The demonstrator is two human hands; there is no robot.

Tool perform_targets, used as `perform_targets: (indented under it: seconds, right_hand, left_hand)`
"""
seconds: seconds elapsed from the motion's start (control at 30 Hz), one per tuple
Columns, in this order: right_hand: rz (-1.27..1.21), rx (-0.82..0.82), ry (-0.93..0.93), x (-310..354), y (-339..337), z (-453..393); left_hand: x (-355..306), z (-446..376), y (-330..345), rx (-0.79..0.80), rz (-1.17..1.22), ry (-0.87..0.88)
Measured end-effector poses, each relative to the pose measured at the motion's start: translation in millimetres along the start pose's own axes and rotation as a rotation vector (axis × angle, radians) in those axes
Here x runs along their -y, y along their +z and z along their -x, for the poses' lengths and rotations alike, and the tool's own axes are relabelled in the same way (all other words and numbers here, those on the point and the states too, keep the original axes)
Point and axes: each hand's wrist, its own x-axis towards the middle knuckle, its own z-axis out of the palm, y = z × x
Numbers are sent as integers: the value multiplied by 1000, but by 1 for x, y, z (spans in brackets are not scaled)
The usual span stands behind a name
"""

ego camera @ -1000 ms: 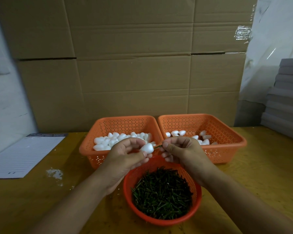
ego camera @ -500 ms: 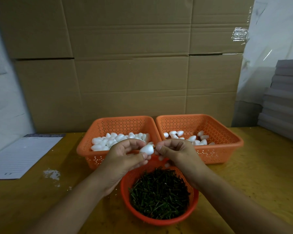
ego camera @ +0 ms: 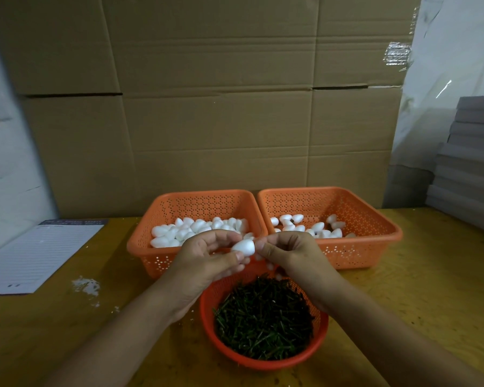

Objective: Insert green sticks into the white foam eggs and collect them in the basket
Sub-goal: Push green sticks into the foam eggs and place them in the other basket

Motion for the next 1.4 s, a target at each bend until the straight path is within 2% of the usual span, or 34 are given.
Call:
perform_targets:
  seconds: [0.3,0.47,0.8,0.97,1.13,1.23,1.4]
  right_hand:
    - [40,-55,-54,4,0,0]
    - [71,-33,-56,4,1,2]
    - [109,112,55,9,7,6]
    - [36,70,78,8,12,8]
    - [52,70,47,8,13,9]
    - [40,123,39,11,13,10]
    - [3,199,53,15,9,12]
  left_hand:
    - [2,-2,-6,15,-23,18]
    - [3,-2,-6,21,-67,41]
    - [0,-2,-3,-28,-98,117]
    - [4,-2,1,-61,-123,153]
    - [3,-1,0,-30,-175,192]
    - [3,-2,-2,-17,-206,165]
    - [0,-2,-6,92,-184,94]
